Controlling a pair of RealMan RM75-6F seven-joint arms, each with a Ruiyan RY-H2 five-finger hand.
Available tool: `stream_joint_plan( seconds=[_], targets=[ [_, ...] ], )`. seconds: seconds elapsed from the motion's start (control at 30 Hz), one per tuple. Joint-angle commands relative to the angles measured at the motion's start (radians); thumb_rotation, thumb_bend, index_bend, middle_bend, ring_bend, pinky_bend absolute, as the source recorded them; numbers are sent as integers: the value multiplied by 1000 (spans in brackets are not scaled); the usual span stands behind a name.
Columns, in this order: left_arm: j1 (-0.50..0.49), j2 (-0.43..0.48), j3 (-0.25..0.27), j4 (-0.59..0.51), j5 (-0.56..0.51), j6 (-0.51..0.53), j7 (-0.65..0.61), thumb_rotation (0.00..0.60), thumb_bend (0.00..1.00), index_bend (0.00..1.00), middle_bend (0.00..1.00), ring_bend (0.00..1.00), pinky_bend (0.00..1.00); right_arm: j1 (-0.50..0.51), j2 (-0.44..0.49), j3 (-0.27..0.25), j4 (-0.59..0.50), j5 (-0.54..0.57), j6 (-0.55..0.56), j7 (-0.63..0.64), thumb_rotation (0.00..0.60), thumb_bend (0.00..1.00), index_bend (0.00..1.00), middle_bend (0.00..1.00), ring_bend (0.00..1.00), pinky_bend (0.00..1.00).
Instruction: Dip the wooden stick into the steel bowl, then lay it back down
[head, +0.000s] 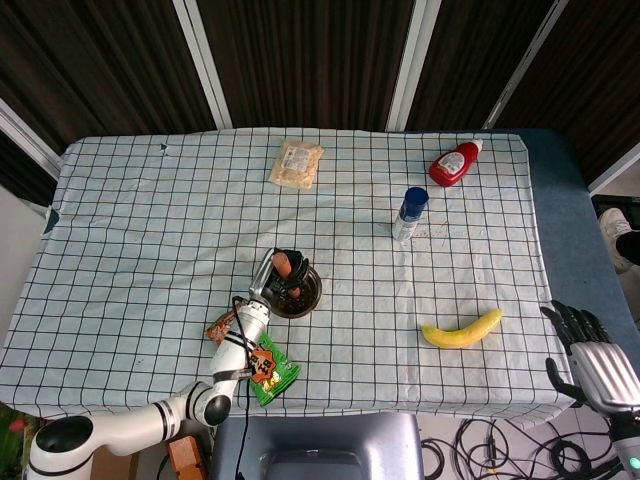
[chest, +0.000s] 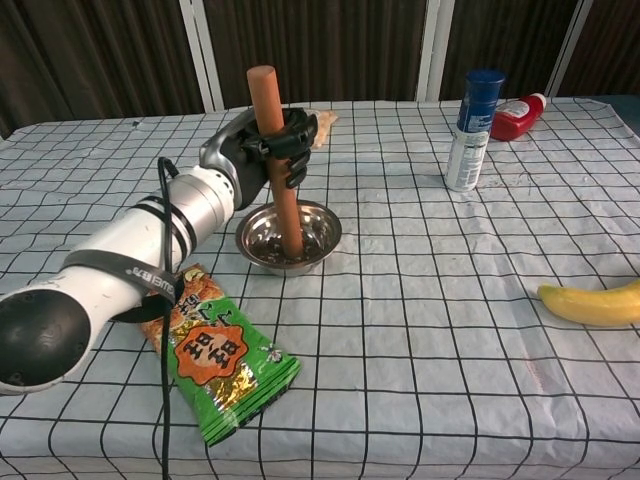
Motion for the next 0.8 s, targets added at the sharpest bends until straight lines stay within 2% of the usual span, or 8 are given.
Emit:
stream_joint_plan(
  seconds=[0.03, 0.23, 0.47, 0.53, 0.63, 0.77, 0.8],
  targets=[
    [-5, -14, 8, 23, 5, -9, -9, 600, 874, 978, 1000, 825, 969, 0, 2, 0, 0, 0, -1, 3, 600, 483, 0, 0, 0, 0],
    [0, 10, -13, -22, 40, 39, -39, 600, 876, 977, 1000, 825, 969, -1, 4, 3, 4, 2, 3, 13, 600, 483, 0, 0, 0, 0],
    [44, 125, -44, -217, 59, 115, 21, 600, 881, 978, 1000, 826, 969, -4, 3, -1, 0, -5, 5, 5, 600, 484, 0, 0, 0, 0],
    [64, 168, -46, -270, 60, 132, 56, 600, 881, 978, 1000, 825, 969, -6, 3, -3, -2, -9, 7, 2, 600, 483, 0, 0, 0, 0],
    [95, 247, -20, -311, 105, 182, 182, 600, 878, 978, 1000, 825, 970, -8, 2, -6, -6, -16, 9, -2, 600, 483, 0, 0, 0, 0],
    [102, 274, 3, -289, 148, 213, 261, 600, 873, 978, 1000, 826, 969, -8, 2, -7, -6, -18, 8, -3, 600, 483, 0, 0, 0, 0],
    [108, 296, 30, -255, 194, 244, 341, 600, 871, 978, 1000, 826, 969, -8, 2, -9, -8, -20, 8, -5, 600, 483, 0, 0, 0, 0]
  ],
)
